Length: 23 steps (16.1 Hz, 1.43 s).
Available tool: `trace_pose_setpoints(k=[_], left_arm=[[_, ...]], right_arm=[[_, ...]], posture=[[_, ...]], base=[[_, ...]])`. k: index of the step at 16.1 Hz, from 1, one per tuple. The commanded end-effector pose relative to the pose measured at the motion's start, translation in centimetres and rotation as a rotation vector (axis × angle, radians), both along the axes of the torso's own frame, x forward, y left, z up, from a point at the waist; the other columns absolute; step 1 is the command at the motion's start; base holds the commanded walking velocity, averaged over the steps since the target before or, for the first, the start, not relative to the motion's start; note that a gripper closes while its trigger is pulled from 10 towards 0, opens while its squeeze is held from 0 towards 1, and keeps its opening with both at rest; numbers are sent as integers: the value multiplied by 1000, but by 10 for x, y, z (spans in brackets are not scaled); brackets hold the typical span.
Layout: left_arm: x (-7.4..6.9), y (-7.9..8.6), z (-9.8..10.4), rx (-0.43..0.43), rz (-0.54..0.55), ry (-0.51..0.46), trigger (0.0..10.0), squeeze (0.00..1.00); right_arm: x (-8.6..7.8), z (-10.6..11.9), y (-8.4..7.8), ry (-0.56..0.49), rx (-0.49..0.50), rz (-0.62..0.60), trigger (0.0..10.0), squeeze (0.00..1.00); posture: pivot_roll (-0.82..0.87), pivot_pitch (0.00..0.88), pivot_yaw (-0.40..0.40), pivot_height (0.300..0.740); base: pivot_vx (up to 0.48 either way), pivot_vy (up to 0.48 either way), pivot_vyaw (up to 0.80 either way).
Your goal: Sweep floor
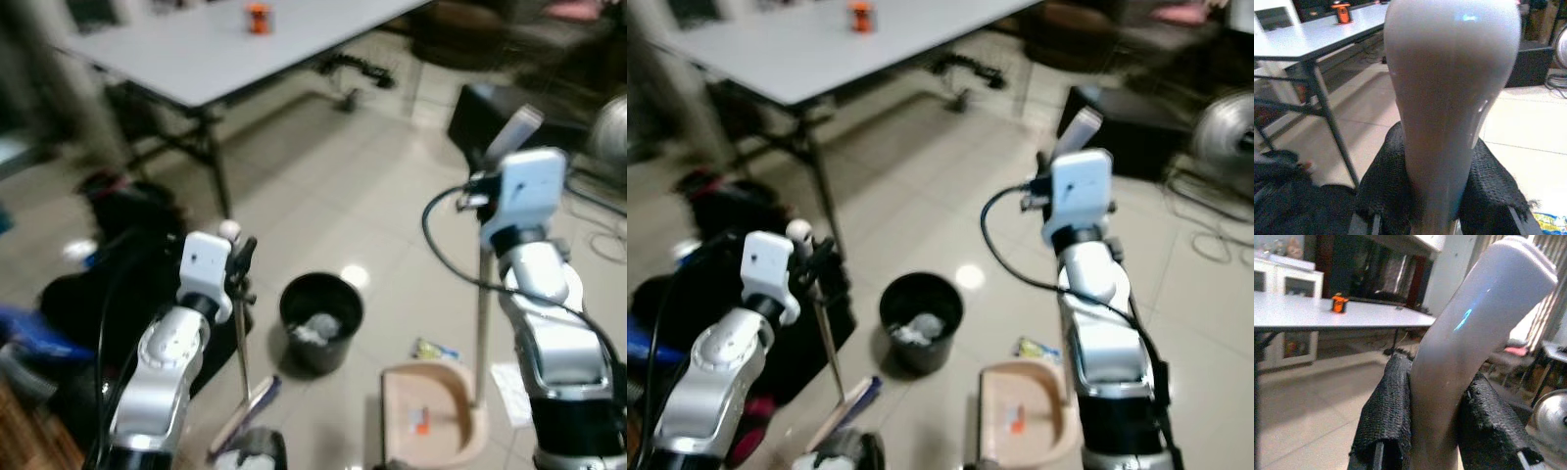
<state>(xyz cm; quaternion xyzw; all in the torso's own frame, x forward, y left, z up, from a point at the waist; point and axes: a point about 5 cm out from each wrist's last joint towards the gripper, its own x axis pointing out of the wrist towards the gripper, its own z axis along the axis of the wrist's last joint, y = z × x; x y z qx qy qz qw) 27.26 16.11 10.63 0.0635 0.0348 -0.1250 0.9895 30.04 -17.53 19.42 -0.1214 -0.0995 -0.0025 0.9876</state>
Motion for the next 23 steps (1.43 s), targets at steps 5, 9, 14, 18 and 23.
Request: trace_pose_setpoints(k=[5,9,14,18,23], left_arm=[[18,-12,9,2,-76,-51,10000,0],[24,-28,9,-7,-105,-76,10000,0],[25,-39,8,-13,-102,-105,10000,0],[26,-42,19,-22,-103,-134,10000,0],[16,-39,41,-7,-77,-204,10000,0]], right_arm=[[-18,22,-5,28,-79,-44,10000,0],[-27,28,1,32,-93,-32,10000,0],[-37,35,-7,-53,-58,-76,10000,0],[-36,23,-23,-76,-32,-112,10000,0],[-20,14,-30,-88,34,-127,10000,0]], posture=[[-160,0,-108,740],[-239,14,-120,740],[-225,31,-44,740],[-126,58,-5,740],[-65,87,-17,740]], base=[[0,0,0],[0,0,-525],[0,0,-800],[0,0,-800],[0,0,-480]])
